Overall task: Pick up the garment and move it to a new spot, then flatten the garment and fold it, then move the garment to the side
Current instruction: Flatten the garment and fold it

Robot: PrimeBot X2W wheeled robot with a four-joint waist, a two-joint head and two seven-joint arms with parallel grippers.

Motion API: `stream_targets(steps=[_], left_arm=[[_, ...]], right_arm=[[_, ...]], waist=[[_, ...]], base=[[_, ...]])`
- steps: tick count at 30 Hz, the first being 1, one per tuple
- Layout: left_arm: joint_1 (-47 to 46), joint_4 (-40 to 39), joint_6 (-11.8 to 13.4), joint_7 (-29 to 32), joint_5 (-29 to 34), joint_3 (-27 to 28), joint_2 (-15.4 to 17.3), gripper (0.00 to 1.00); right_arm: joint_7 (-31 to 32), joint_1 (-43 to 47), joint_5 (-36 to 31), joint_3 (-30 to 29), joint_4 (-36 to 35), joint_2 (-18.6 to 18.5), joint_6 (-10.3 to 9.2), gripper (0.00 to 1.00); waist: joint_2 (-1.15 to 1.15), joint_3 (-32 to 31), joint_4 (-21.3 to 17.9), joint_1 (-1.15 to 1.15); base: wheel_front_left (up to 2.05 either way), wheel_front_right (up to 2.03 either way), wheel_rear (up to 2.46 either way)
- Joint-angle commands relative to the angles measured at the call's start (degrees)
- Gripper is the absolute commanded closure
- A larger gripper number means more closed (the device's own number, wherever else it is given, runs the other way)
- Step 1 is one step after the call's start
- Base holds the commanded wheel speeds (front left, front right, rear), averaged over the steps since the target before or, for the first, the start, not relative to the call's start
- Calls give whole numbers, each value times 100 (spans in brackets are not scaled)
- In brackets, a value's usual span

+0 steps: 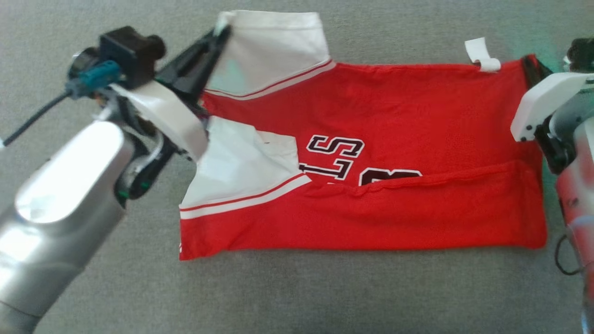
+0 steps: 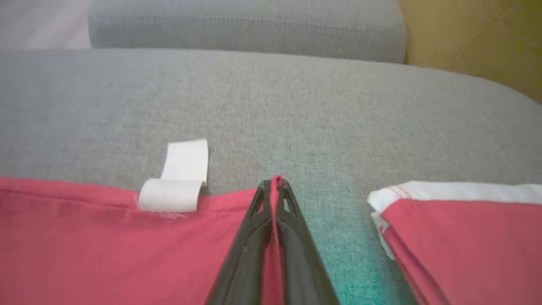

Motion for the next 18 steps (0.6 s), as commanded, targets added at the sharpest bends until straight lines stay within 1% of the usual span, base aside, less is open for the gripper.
stream_targets(steps=[1, 4, 7, 12, 18], left_arm=[[-194, -46, 59, -50, 34, 340, 284, 100], [-235, 229, 112, -138, 43, 441, 370, 100], [-367, 491, 112, -216, 46, 546, 436, 100], [-895, 1028, 44, -428, 368, 592, 513, 100], [-1670, 1813, -109, -865, 681, 623, 282, 100]], right_arm=[[-144, -224, 141, 113, -210, 21, 11, 100], [-406, -366, 483, 228, -373, 54, 11, 100], [-586, -505, 880, 304, -569, 77, 11, 100], [-811, -814, 1431, 362, -876, 79, 11, 100], [-1096, -1255, 1788, 472, -997, 115, 11, 100]], waist=[[0, -38, -45, 0], [0, -79, -129, 0], [0, -77, -214, 0], [0, 40, -339, 0], [0, 238, -434, 0]], base=[[0, 0, 0], [0, 0, 0], [0, 0, 0], [0, 0, 0], [0, 0, 0]])
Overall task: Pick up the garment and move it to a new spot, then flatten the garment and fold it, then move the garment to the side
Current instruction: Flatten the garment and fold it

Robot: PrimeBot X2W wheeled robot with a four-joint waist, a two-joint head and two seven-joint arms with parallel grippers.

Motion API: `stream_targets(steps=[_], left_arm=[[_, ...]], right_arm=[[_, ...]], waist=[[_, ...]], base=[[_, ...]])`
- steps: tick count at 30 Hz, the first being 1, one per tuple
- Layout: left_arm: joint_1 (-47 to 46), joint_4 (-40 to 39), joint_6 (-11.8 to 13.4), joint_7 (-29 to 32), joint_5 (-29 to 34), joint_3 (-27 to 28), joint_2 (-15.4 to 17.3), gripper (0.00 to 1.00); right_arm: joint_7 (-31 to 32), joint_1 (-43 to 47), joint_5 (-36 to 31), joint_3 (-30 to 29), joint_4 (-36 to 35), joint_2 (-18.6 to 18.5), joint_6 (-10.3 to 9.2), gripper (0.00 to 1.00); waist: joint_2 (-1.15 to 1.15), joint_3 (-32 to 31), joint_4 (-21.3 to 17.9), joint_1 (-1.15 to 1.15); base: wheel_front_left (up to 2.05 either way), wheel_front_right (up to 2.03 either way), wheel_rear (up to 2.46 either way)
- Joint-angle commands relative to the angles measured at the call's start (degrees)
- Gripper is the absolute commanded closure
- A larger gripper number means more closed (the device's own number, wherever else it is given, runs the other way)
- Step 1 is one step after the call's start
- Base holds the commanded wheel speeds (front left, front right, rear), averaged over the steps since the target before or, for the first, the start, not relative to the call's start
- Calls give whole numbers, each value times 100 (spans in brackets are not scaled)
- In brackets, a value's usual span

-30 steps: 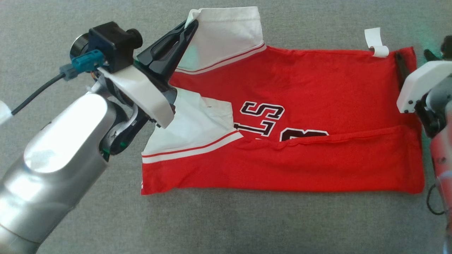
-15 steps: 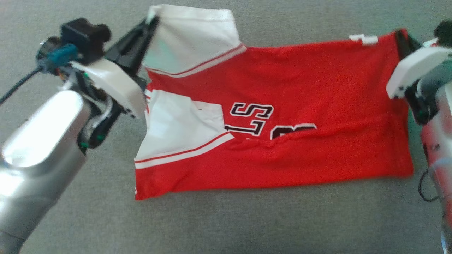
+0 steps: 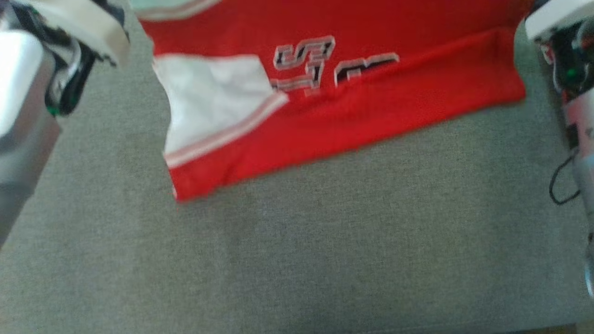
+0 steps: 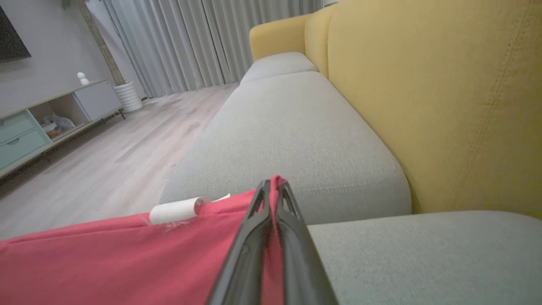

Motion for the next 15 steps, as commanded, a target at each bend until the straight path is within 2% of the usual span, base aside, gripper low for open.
stream_targets(steps=[1, 7, 11, 15], left_arm=[[-411, 30, -8, -134, 103, 282, 173, 100], [-933, 817, -120, -802, 471, 152, -150, 100], [-810, 1213, -344, -942, 386, -8, -371, 100], [-597, 1262, -460, -946, 234, -119, -421, 100]], right_arm=[[-111, -232, 43, 69, -200, 31, 11, 100], [-424, -546, 167, 166, 42, 58, 11, 100], [-460, -446, 293, 439, 282, -53, 11, 100], [-419, -301, 441, 606, 376, -192, 11, 100]], waist=[[0, 60, -27, -1], [0, 110, -1, -1], [0, -15, 131, -1], [0, -129, 229, -1]], base=[[0, 0, 0], [0, 0, 0], [0, 0, 0], [0, 0, 0]])
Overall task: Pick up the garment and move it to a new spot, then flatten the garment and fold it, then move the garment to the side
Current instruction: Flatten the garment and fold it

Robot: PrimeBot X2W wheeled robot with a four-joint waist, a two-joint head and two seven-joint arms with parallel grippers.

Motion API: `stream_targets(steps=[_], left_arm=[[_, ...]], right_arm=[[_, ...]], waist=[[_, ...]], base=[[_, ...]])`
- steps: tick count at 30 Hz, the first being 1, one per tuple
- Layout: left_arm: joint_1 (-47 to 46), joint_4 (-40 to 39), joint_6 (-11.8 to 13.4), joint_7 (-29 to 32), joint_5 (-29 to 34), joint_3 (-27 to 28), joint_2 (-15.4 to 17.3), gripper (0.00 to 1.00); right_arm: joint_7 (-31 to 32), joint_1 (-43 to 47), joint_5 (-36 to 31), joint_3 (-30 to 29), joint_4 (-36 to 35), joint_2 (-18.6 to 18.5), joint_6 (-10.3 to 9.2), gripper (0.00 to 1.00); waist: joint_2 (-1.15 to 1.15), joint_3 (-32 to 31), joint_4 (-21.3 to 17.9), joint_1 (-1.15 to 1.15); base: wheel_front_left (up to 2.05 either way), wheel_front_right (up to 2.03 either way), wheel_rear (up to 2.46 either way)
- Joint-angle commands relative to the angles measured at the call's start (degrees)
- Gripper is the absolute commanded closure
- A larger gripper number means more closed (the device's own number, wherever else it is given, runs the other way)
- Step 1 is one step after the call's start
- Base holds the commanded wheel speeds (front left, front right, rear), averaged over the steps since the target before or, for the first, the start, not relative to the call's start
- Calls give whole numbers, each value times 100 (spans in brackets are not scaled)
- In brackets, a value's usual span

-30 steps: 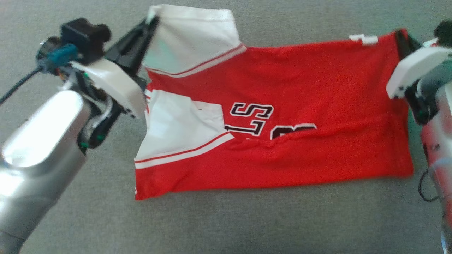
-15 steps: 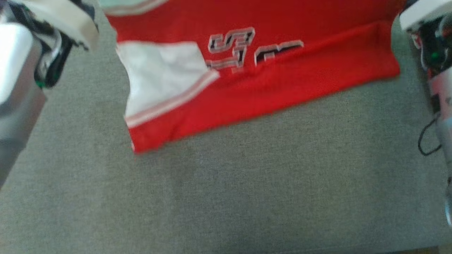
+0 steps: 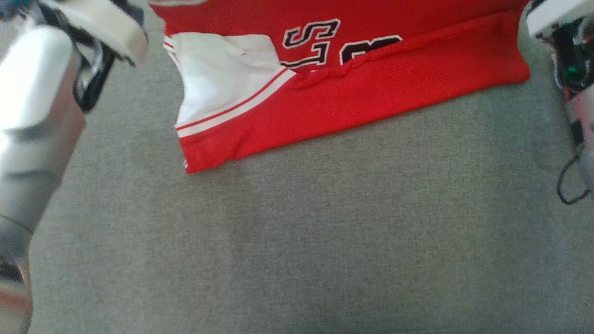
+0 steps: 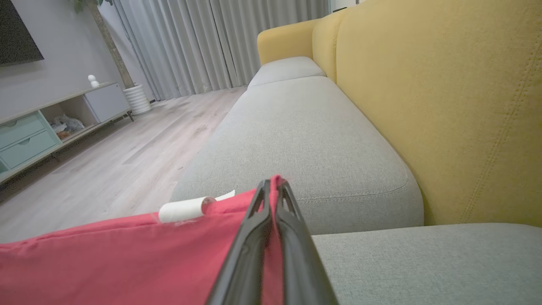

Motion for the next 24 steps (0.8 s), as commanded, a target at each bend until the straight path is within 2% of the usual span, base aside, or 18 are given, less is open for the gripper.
stream_targets(steps=[1, 7, 14, 20, 24], left_arm=[[-84, -101, -35, -15, -79, 128, 221, 100], [467, -556, -101, 274, -513, -174, 410, 100], [1161, -1641, -107, 840, -1068, -563, 921, 100], [1653, -2371, -83, 1345, -1263, -824, 1297, 100], [1877, -2731, -3, 1665, -1323, -984, 1439, 100]], right_arm=[[13, 92, 86, 105, -149, -94, 11, 100], [193, 464, 432, 522, -150, -507, 11, 100], [541, 952, 810, 1026, -254, -959, 11, 100], [835, 1283, 699, 1833, -445, -1482, 11, 100], [1008, 1371, 653, 2275, -448, -1705, 11, 100]], waist=[[0, -92, 86, 0], [0, -316, 261, 0], [0, -517, 372, 0], [0, -645, 406, 0], [0, -670, 408, 0]], base=[[0, 0, 0], [0, 0, 0], [0, 0, 0], [0, 0, 0], [0, 0, 0]])
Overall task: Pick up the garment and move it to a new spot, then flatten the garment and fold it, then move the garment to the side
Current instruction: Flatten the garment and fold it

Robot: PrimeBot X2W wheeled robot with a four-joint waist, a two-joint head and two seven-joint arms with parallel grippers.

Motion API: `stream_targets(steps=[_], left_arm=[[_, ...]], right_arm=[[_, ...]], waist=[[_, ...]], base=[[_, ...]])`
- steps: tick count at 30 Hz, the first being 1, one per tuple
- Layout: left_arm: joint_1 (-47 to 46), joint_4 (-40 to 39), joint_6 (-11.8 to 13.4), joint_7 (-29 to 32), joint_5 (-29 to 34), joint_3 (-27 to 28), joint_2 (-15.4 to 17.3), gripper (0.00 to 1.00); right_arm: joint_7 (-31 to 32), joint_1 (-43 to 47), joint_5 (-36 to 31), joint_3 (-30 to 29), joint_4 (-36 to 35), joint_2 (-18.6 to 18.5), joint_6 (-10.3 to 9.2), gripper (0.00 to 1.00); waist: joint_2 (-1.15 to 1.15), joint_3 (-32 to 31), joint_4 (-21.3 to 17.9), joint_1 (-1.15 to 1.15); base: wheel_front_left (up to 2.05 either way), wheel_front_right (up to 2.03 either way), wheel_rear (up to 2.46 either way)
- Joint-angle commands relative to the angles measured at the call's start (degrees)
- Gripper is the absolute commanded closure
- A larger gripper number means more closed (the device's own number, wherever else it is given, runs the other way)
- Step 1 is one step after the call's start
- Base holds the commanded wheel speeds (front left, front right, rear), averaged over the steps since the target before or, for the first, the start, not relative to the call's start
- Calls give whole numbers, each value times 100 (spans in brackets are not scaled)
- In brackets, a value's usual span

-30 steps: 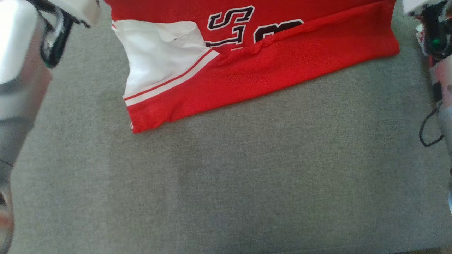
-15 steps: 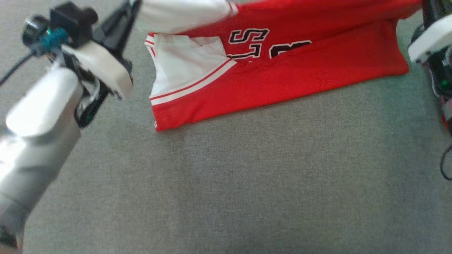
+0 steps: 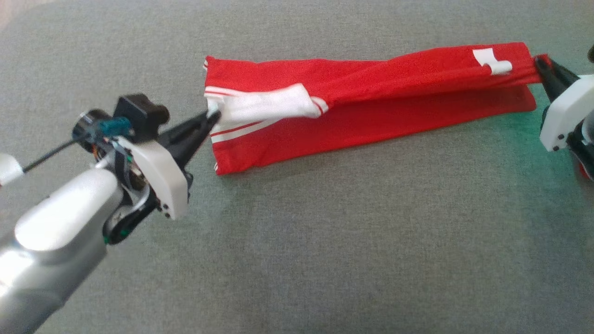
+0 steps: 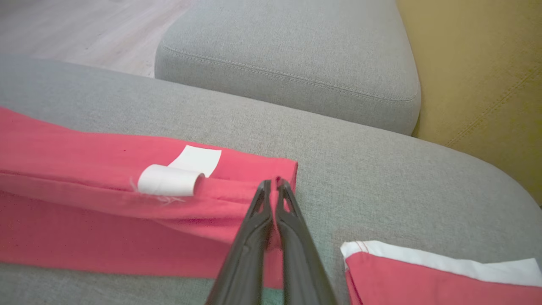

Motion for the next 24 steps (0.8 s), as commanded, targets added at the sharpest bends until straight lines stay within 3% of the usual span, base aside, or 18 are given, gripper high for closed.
stream_targets(steps=[1, 7, 16, 17, 18, 19, 24], left_arm=[[-149, -189, 83, 57, -8, 199, 279, 100], [-126, -305, 216, 163, 164, 42, 222, 100], [-204, -96, 154, 309, 223, -149, 65, 100], [-206, -78, 146, 340, 221, -174, 60, 93], [-213, -62, 143, 357, 242, -198, 63, 36], [-218, -44, 154, 343, 288, -220, 68, 0], [-147, 55, 273, 227, 290, -192, 37, 0]], right_arm=[[22, 94, -17, 107, -118, -192, 11, 100], [104, -88, -16, 461, -21, -304, 11, 100], [228, -480, -197, 993, 289, -316, 11, 100], [251, -510, -219, 1053, 334, -308, 11, 100], [229, -541, -251, 1112, 362, -301, 11, 0], [225, -556, -223, 1121, 422, -276, 11, 0], [171, -555, 6, 1136, 506, -203, 11, 0]], waist=[[0, 14, -1, 1], [0, 192, -21, 1], [0, 474, -87, 1], [0, 481, -93, 1], [0, 482, -101, 1], [0, 469, -113, 1], [0, 312, -179, 1]], base=[[0, 0, 0], [0, 0, 0], [0, 0, 0], [0, 0, 0], [0, 0, 0], [0, 0, 0], [0, 0, 0]])
